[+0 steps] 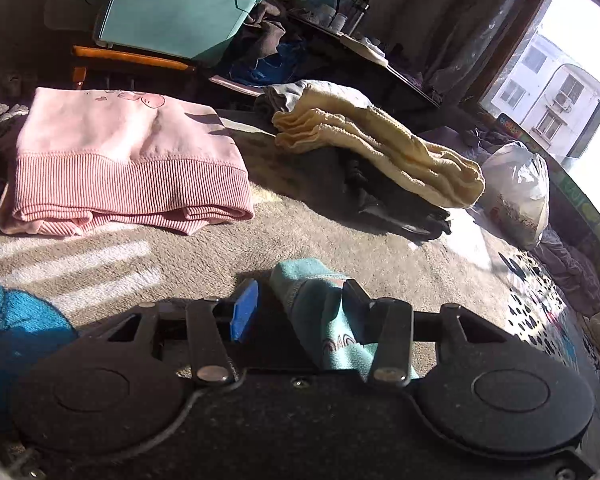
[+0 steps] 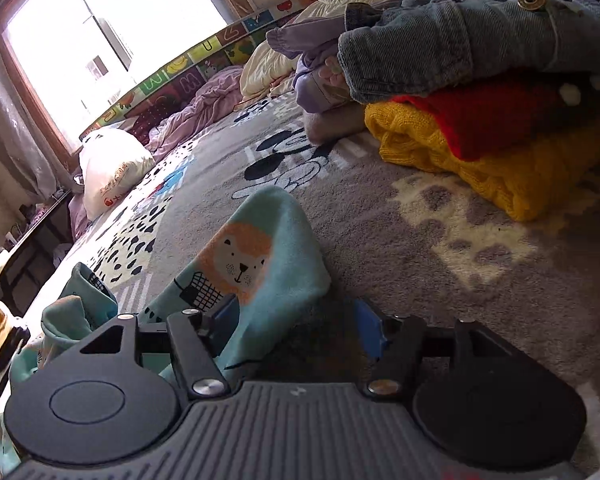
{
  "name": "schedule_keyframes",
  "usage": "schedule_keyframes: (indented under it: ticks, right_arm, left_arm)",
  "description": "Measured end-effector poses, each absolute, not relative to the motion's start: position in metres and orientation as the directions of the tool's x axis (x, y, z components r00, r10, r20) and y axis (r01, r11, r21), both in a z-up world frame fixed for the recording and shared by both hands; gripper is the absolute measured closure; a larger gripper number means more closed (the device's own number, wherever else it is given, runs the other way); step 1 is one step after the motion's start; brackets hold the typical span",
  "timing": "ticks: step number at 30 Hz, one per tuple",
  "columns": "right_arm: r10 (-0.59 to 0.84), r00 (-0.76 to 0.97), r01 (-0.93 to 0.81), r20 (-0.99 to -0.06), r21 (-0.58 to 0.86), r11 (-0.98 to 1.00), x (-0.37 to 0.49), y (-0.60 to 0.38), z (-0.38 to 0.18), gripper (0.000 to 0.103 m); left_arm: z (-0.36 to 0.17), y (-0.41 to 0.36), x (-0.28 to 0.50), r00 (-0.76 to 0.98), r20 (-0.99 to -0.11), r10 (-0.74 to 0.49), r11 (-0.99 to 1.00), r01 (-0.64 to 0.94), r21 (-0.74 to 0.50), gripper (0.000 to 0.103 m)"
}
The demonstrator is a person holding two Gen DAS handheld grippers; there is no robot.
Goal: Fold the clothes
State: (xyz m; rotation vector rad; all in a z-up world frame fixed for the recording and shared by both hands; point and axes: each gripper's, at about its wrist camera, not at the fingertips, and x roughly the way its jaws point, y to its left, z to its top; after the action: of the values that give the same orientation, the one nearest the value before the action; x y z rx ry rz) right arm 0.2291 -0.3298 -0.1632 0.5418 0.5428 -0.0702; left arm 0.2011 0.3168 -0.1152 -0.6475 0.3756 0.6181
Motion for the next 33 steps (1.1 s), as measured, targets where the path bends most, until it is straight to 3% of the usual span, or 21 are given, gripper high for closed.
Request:
schedule_keyframes:
  ticks: [2, 5, 8, 13, 17, 20, 22, 27, 30, 31, 32, 33]
  right_arm:
    - [0.082, 0.869, 0.164, -0.488, 0.441, 0.882, 0.221, -0.322, -0.153, 0.038]
    - [0.094, 0.885, 0.105, -0.456, 0.391, 0.914, 0.208, -0.31, -0.138, 0.037]
    - [0.196, 0.874, -0.015, -0.444, 0.38, 0.925, 0.228, -0.283, -0.119, 0.036]
    - [0.409, 0.775, -0.139, -0.482, 0.501, 0.854, 0.292, -0.234, -0.105, 0.031]
    - [0.505, 0.705, -0.087, -0.498, 0.646, 0.759, 0.336, -0.216, -0.102, 0.031]
    - [0.536, 0.662, -0.065, -0.524, 0.672, 0.738, 0.362, -0.204, -0.097, 0.031]
    - [0.5, 0.655, -0.075, -0.567, 0.61, 0.789, 0.376, -0.195, -0.092, 0.029]
    - [0.488, 0.562, -0.183, -0.668, 0.475, 0.861, 0.413, -0.172, -0.108, 0.027]
    - [0.512, 0.53, -0.281, -0.676, 0.43, 0.858, 0.422, -0.164, -0.12, 0.044]
    - [0.538, 0.521, -0.306, -0.663, 0.444, 0.842, 0.423, -0.164, -0.122, 0.061]
    - [0.557, 0.516, -0.32, -0.651, 0.456, 0.83, 0.423, -0.165, -0.123, 0.071]
    - [0.566, 0.519, -0.322, -0.641, 0.466, 0.824, 0.422, -0.166, -0.123, 0.073]
  left_arm:
    - [-0.104, 0.31, 0.199, 0.771, -0.472, 0.428, 0.631, -0.629, -0.454, 0.058]
    - [-0.095, 0.299, 0.208, 0.825, -0.44, 0.355, 0.664, -0.554, -0.502, 0.058]
    - [-0.092, 0.275, 0.236, 0.88, -0.432, 0.197, 0.718, -0.43, -0.548, 0.058]
    - [-0.097, 0.218, 0.282, 0.886, -0.46, -0.062, 0.786, -0.241, -0.569, 0.057]
    - [-0.102, 0.185, 0.314, 0.854, -0.472, -0.22, 0.795, -0.124, -0.594, 0.056]
    - [-0.107, 0.17, 0.338, 0.821, -0.498, -0.279, 0.8, -0.089, -0.594, 0.054]
    - [-0.11, 0.164, 0.353, 0.803, -0.514, -0.301, 0.799, -0.082, -0.596, 0.047]
    - [-0.114, 0.153, 0.388, 0.778, -0.557, -0.29, 0.817, -0.102, -0.567, 0.047]
    - [-0.128, 0.149, 0.403, 0.731, -0.612, -0.302, 0.816, -0.134, -0.563, 0.046]
    - [-0.132, 0.145, 0.405, 0.716, -0.625, -0.312, 0.824, -0.124, -0.553, 0.046]
    - [-0.134, 0.141, 0.404, 0.719, -0.623, -0.308, 0.837, -0.106, -0.536, 0.047]
    - [-0.133, 0.137, 0.404, 0.717, -0.62, -0.318, 0.851, -0.072, -0.52, 0.056]
